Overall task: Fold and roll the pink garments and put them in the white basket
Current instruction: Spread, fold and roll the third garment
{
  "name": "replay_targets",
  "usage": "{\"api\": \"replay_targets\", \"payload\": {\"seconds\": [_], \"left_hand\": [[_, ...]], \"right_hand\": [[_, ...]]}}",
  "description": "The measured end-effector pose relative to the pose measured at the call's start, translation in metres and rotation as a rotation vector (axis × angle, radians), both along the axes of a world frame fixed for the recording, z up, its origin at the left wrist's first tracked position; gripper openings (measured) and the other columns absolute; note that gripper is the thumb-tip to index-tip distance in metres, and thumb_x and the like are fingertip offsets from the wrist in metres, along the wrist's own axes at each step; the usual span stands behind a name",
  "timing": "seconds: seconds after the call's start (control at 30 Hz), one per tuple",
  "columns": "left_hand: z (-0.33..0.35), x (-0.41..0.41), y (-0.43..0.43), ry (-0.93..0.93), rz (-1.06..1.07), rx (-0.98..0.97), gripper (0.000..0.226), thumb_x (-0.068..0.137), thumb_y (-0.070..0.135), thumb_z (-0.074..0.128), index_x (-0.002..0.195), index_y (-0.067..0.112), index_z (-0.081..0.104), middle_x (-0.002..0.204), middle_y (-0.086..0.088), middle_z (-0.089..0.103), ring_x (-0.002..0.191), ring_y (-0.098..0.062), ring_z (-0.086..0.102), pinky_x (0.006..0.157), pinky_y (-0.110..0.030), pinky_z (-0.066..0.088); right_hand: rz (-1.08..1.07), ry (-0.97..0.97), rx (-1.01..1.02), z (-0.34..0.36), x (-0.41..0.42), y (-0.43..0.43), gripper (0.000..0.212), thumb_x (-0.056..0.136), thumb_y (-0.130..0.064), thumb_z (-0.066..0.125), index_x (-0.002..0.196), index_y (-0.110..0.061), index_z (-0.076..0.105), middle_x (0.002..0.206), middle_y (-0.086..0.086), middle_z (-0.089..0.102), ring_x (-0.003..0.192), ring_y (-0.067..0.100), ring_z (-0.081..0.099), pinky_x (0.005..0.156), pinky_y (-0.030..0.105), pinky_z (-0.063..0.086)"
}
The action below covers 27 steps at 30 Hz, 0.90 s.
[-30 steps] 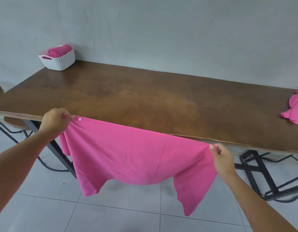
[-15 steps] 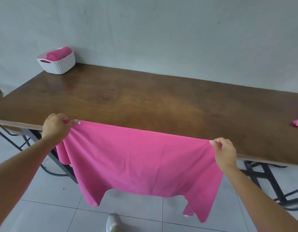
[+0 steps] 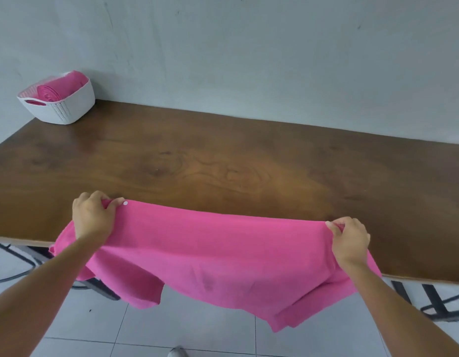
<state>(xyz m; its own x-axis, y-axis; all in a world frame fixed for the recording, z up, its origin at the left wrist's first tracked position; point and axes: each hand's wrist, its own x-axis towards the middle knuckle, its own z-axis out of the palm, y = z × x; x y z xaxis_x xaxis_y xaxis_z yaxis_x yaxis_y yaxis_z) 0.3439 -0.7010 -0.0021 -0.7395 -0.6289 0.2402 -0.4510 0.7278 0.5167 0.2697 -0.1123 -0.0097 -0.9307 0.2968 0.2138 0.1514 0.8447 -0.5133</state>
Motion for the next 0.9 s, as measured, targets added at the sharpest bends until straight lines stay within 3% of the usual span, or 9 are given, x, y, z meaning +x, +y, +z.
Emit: {"api": "replay_targets", "payload": {"seconds": [0.4,0.5,0.63,0.9], "left_hand": [[0.0,-0.104,-0.012,0.014,-0.037,0.099,0.031,0.088,0.039,0.077,0.084,0.01,0.066,0.096,-0.017,0.058,0.104,-0.041,0.049,0.097,-0.049,0.041],[0.002,-0.132,-0.016,0.021,-0.038,0.132,0.031,0.086,0.039,0.079,0.084,0.01,0.068,0.094,-0.015,0.058,0.102,-0.041,0.051,0.096,-0.049,0.042],[0.003,-0.167,-0.017,0.031,-0.055,0.152,0.032,0.086,0.039,0.079,0.084,0.009,0.067,0.093,-0.015,0.058,0.102,-0.04,0.051,0.095,-0.048,0.042],[0.0,-0.23,-0.022,0.041,-0.076,0.162,0.031,0.087,0.041,0.077,0.081,0.013,0.064,0.093,-0.012,0.058,0.102,-0.037,0.05,0.095,-0.048,0.043]], "right_hand": [[-0.114,-0.029,0.053,-0.006,-0.099,-0.021,0.026,0.096,-0.028,0.065,0.072,-0.02,0.061,0.079,0.001,0.059,0.087,0.033,0.057,0.088,0.048,0.04],[-0.135,-0.033,0.082,-0.012,-0.122,-0.019,0.033,0.096,-0.03,0.065,0.065,-0.021,0.056,0.074,0.001,0.057,0.083,0.034,0.056,0.083,0.046,0.041],[-0.156,-0.034,0.066,-0.013,-0.152,-0.021,0.028,0.096,-0.031,0.064,0.072,-0.018,0.062,0.079,0.001,0.059,0.084,0.03,0.054,0.085,0.046,0.039],[-0.133,-0.015,0.105,-0.014,-0.22,-0.02,0.042,0.097,-0.031,0.063,0.061,-0.018,0.046,0.066,-0.001,0.047,0.07,0.029,0.043,0.079,0.045,0.041]]}}
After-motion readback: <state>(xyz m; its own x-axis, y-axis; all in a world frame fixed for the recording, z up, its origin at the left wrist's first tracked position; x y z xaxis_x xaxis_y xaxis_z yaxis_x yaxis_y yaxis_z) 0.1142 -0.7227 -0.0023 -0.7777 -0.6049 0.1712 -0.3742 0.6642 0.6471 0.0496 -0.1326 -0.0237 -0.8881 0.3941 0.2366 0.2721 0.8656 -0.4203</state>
